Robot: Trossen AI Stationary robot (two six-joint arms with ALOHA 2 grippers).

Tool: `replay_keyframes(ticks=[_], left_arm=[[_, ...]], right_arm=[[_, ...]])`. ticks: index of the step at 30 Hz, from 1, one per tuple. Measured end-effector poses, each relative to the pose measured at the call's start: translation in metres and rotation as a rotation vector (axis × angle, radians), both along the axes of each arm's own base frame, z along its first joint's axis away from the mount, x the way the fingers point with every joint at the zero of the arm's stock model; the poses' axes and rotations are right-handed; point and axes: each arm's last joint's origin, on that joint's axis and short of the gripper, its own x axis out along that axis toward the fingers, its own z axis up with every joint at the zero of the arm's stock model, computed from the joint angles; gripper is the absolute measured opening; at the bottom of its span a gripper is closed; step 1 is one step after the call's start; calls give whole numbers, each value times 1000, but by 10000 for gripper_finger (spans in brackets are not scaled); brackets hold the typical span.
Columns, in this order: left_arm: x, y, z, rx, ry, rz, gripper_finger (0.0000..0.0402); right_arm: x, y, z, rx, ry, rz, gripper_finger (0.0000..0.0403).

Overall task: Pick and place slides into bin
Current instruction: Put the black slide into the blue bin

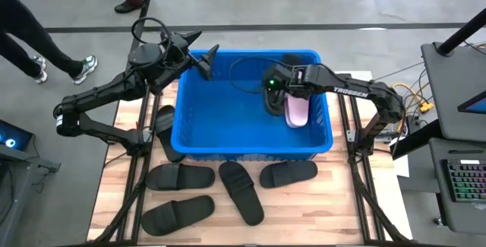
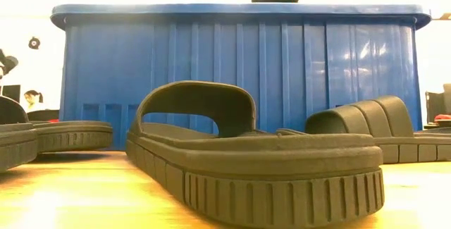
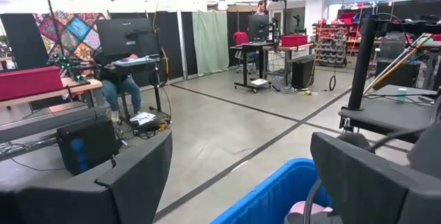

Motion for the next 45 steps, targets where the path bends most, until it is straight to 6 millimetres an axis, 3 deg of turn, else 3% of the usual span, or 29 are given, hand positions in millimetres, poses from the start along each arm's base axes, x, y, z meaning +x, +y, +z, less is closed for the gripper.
replay_keyframes(ticks=[11, 21, 45], left_arm=[[2, 1, -1, -2, 5, 0, 329], [5, 1, -3, -8, 12, -2, 329], [5, 2, -6, -12, 23, -2, 329]], right_arm=[[8, 1, -41, -36, 66, 65, 9], [15, -4, -67, -100, 137, 96, 9], [39, -32, -125, -110, 305, 95, 9]])
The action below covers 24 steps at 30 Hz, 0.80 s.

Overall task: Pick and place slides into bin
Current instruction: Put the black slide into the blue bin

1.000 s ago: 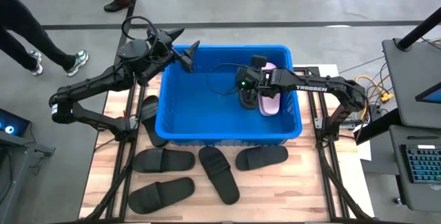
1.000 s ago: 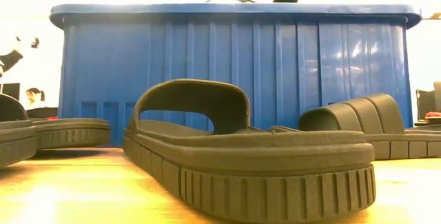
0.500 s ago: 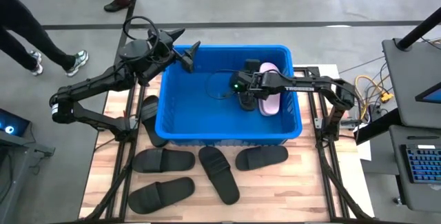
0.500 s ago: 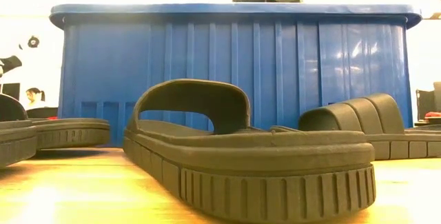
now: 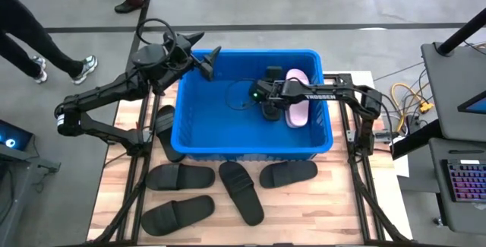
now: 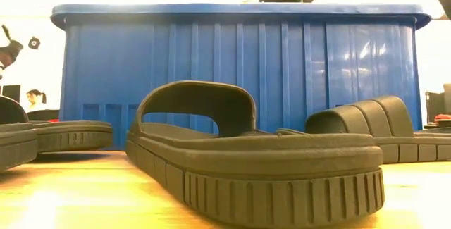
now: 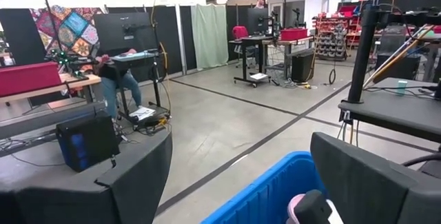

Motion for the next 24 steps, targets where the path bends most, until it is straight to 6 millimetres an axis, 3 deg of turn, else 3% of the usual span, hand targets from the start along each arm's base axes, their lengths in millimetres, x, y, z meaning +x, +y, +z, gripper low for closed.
replay_keyframes(ticks=[11, 24], left_arm=[[2, 1, -8, -7, 21, 0, 329], [4, 1, -13, -10, 30, 0, 329]], right_arm=[[-4, -15, -9, -8, 34, 2, 9], [10, -23, -58, 4, 180, 39, 9]])
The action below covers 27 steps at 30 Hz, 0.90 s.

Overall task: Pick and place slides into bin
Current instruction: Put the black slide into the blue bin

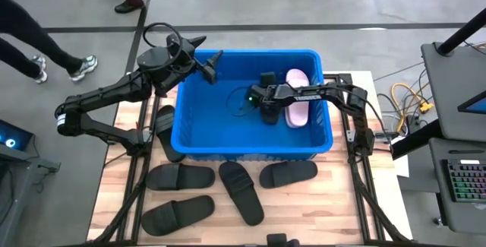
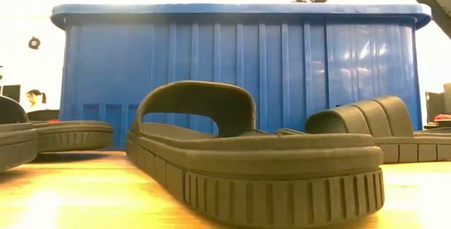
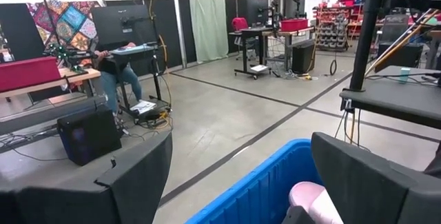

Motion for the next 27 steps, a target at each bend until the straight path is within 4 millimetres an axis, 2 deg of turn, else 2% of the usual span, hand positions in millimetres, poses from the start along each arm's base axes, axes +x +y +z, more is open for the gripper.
replay_keyframes(ticks=[6, 12, 27], left_arm=[[0, 0, 0, 1, 0, 1, 329], [0, 0, 0, 1, 1, 0, 329], [0, 0, -3, -1, 10, 0, 329]], right_arm=[[-1, 0, -1, 2, -19, -29, 9], [-6, 1, 7, 8, -18, -44, 9], [-12, -1, 2, 42, 10, -64, 9]])
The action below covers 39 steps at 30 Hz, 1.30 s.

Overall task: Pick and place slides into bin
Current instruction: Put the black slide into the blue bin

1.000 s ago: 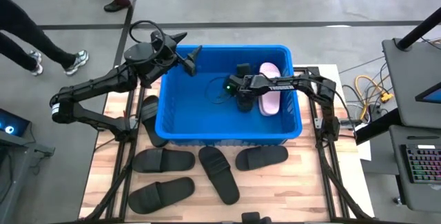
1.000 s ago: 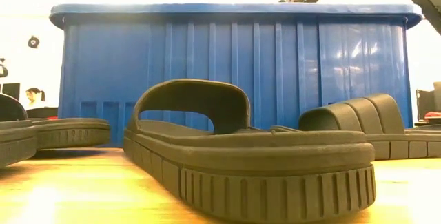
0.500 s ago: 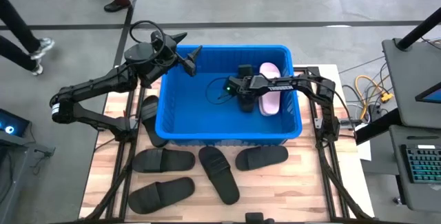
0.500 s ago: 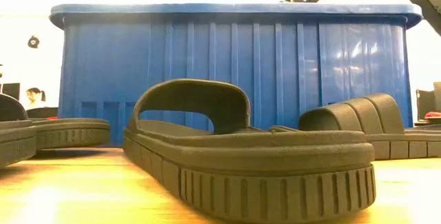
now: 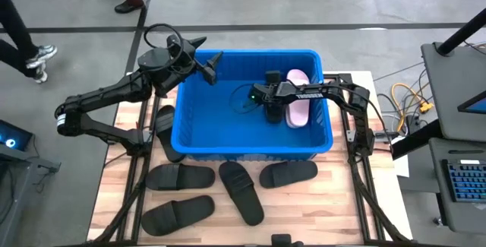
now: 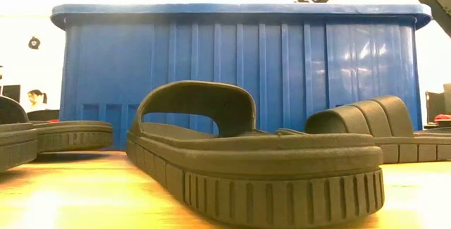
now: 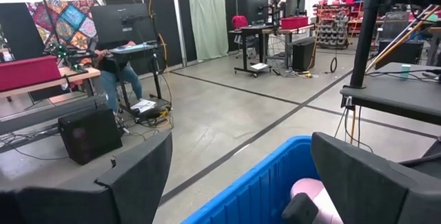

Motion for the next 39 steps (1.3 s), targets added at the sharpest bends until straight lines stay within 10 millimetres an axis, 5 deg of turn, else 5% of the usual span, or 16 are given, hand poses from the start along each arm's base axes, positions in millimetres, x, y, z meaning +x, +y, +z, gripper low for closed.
replay_keyframes(ticks=[11, 28, 39], left_arm=[[0, 0, 0, 0, -1, 0, 329], [0, 0, 0, 0, -1, 0, 329], [0, 0, 0, 0, -1, 0, 329]], right_arm=[[-1, -4, 0, 31, 3, 25, 21], [-2, -4, 2, 46, 39, 41, 173], [-1, -3, 23, 128, 43, 20, 210]])
